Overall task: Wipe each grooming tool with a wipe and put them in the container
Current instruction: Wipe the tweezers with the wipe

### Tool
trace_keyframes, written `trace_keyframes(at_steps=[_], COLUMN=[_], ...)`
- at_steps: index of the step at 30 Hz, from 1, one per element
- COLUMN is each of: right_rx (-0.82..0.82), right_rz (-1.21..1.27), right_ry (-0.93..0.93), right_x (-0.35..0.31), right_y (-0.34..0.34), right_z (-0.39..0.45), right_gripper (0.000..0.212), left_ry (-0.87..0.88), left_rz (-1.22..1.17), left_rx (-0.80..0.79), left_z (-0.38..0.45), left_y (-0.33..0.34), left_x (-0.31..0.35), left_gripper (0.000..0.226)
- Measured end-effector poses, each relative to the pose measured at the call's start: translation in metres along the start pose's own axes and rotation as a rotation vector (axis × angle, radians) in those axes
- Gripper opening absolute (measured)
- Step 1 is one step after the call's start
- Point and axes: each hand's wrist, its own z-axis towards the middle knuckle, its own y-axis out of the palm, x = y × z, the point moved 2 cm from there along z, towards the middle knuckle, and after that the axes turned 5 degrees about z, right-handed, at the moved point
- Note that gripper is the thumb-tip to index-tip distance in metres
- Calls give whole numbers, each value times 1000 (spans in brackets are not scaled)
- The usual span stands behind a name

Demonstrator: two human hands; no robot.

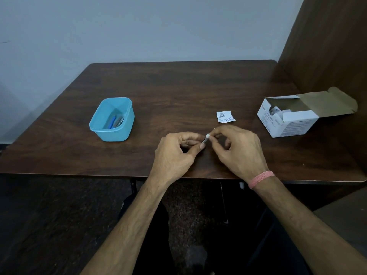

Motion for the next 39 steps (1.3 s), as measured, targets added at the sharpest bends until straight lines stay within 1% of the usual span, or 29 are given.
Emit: trace_keyframes(at_steps=[2,4,9,12,17,21,24,27,30,35,39], right_rx=[-29,-49,-96,-97,15,86,98,100,80,-28,-83], right_rz=[-2,-3,0,19,60,99,113,125,133,132,156], right_ry=[-44,-80,-123,-123,-26,108,189,207,186,61,-9], right_x=[-2,-4,-6,-6,-3,3,7,6,3,-6,-7], right_y=[1,1,1,0,-1,-6,-7,-7,-8,-8,-7], right_z=[-2,-3,-4,-4,0,4,6,5,6,3,2], right_gripper=[7,6,4,3,7,3,3,4,3,5,9], left_ry=[4,4,17,24,25,7,1,-8,-17,-18,-16], left_rz=[15,27,35,26,-4,-38,-51,-50,-64,-99,-84], left_rx=[2,3,5,4,1,0,-7,-14,-21,-20,-13], left_z=[-1,-1,-2,-4,-5,-5,-6,-6,-6,-7,-7], left_y=[-1,-1,-3,-3,-3,-3,-3,-3,-4,-5,-5], left_x=[2,3,4,4,6,7,7,8,8,9,8], left_gripper=[26,31,34,34,30,30,30,29,29,28,28])
